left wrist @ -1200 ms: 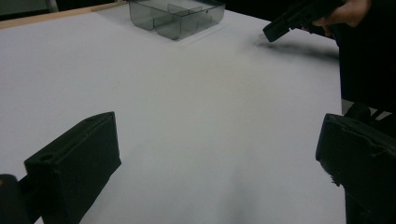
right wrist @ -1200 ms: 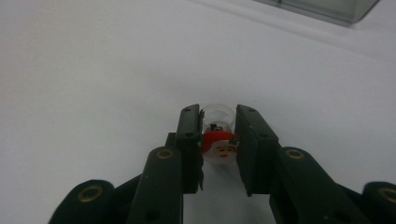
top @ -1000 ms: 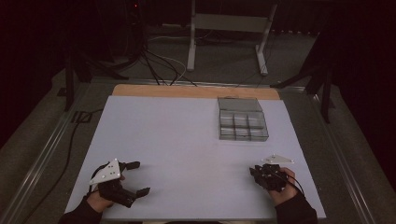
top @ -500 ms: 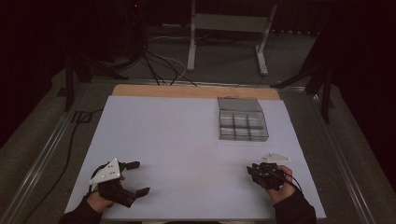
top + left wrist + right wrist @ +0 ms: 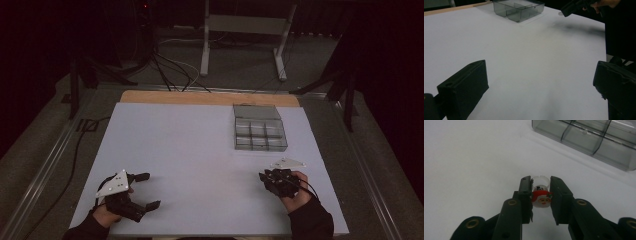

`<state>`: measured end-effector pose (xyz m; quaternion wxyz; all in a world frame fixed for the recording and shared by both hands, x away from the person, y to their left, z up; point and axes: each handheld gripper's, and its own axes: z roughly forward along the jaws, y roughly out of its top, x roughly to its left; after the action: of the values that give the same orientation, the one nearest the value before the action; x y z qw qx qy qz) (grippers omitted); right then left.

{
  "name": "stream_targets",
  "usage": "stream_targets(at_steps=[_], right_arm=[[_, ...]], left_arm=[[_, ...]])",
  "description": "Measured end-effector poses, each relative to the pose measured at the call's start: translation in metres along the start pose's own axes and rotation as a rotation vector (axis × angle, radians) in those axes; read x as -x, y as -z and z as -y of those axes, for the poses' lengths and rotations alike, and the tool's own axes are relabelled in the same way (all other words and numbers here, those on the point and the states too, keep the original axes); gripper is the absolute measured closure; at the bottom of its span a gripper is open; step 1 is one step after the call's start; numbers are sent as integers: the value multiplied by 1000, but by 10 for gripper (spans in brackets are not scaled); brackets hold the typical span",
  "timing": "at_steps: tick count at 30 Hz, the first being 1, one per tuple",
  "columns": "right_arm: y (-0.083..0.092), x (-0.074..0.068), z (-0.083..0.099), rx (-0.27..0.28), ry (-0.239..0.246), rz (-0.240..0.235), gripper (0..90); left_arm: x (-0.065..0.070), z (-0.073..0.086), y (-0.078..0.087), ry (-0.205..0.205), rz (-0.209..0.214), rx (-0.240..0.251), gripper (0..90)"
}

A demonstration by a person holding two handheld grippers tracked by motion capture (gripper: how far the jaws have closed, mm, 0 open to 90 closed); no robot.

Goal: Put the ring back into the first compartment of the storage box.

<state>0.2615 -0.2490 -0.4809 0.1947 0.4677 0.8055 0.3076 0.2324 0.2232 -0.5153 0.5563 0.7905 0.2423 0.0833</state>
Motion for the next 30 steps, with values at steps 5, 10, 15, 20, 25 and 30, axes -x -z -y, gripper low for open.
stream_targets(at_steps=[5,10,15,20,25,30], right_arm=[[1,-1,-10,14,9,-2,714],[3,-1,-19,27,18,1,715],[3,-3,-28,29,31,-3,715],[1,-2,-35,31,33,-7,715],[-1,-1,-42,35,38,-1,715],[-2,0,-51,47,45,1,715]], left_arm=[[0,0,0,1,1,2,5],[0,0,0,1,2,4,5],[0,0,1,-1,2,5,5],[0,0,0,2,2,6,5],[0,0,1,-1,3,6,5],[0,0,1,-2,3,5,5]])
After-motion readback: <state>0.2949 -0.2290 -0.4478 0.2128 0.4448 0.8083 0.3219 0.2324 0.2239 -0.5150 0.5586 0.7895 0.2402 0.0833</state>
